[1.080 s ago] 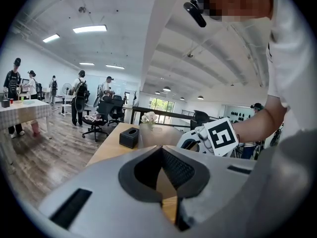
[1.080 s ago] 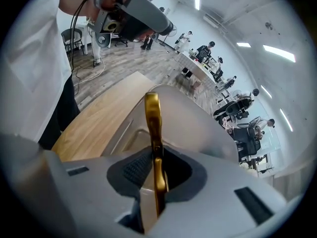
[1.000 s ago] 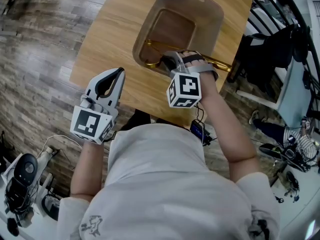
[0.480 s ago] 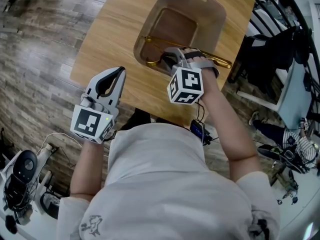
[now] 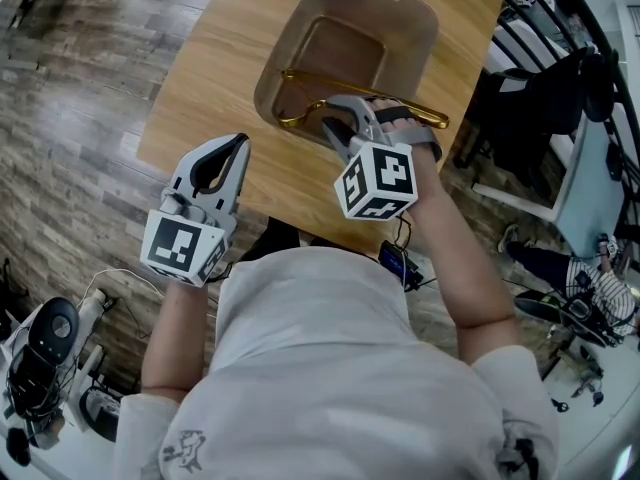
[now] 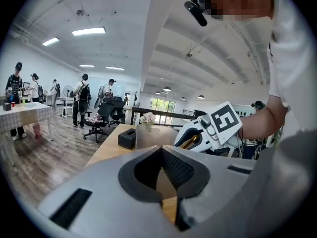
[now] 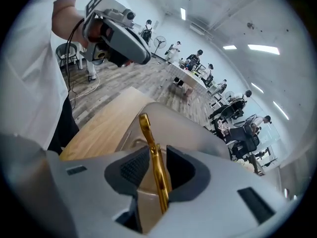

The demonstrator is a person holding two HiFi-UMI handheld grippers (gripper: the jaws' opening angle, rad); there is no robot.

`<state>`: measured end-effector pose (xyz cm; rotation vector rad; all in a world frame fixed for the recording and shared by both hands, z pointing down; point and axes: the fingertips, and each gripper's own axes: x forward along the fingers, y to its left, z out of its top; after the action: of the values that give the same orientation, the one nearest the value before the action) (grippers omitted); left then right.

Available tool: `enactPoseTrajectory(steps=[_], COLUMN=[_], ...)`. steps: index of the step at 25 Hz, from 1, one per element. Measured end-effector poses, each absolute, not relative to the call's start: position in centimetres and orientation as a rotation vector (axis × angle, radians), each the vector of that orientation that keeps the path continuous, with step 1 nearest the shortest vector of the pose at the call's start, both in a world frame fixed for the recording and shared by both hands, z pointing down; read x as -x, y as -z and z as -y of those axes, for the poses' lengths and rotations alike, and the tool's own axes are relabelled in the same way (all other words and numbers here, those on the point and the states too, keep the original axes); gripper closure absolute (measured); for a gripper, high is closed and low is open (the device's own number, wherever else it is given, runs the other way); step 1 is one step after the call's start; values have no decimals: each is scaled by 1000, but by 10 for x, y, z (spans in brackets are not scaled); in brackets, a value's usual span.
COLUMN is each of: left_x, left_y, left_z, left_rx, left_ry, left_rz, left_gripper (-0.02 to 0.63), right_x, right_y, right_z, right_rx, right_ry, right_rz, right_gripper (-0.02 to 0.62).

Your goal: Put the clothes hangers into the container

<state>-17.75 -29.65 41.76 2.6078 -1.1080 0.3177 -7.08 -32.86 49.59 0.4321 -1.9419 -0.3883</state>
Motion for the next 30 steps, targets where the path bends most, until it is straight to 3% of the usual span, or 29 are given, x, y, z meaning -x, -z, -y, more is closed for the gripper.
enactPoseTrajectory(steps=[20,30], left_x=[120,74], left_y=[-374,-351], left_z=[226,177], left_rx=[-2685,-2707], left_ry=[-311,-297], left_rz=[1197,1247], left_gripper=[600,600], right_x=[25,-28], right_y=[-412,-383], right_z=[243,189], right_rx=[-667,-768], right_ry=[203,168], right_rz=[2290,2402], right_gripper=[491,541])
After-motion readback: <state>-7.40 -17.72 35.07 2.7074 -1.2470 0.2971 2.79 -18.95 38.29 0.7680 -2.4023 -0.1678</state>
